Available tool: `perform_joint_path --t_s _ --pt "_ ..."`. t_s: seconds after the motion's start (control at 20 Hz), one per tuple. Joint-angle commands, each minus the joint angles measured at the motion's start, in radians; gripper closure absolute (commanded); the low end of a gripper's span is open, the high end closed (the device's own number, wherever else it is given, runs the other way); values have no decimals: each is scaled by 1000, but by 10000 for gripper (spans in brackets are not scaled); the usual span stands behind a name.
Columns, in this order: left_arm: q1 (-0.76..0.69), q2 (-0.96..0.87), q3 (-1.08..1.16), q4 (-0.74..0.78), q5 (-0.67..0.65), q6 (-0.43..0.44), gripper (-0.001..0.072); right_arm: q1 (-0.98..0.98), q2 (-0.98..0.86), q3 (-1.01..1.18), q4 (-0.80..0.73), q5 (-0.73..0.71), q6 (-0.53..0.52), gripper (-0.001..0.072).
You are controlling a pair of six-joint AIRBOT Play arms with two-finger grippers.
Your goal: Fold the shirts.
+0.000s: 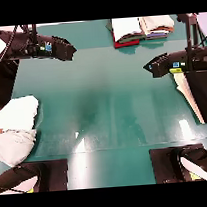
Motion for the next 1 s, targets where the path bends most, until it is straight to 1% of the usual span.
perform_joint_path --t_s 0.0,0.55,0.6,0.65,0.7,0.8,0.85,0.95 --pt "0 0 0 0 0 0 683 1 0 1 0 2 1 694" --pt "0 0 0 -11 2 -4 683 1 0 0 1 13 1 694" --pt "0 0 0 -26 24 -6 683 1 0 0 6 13 1 694" --pt "0 0 0 -20 82 -6 683 1 0 1 8 13 1 693" --pt "12 3 2 -3 92 -8 683 1 0 1 8 13 1 694" --pt "92 32 6 63 -16 -25 684 1 0 0 7 13 1 694" --pt "157 49 1 109 -95 -46 683 1 0 1 7 13 1 693" --pt "307 93 -50 181 -216 -48 683 1 0 0 7 13 1 694"
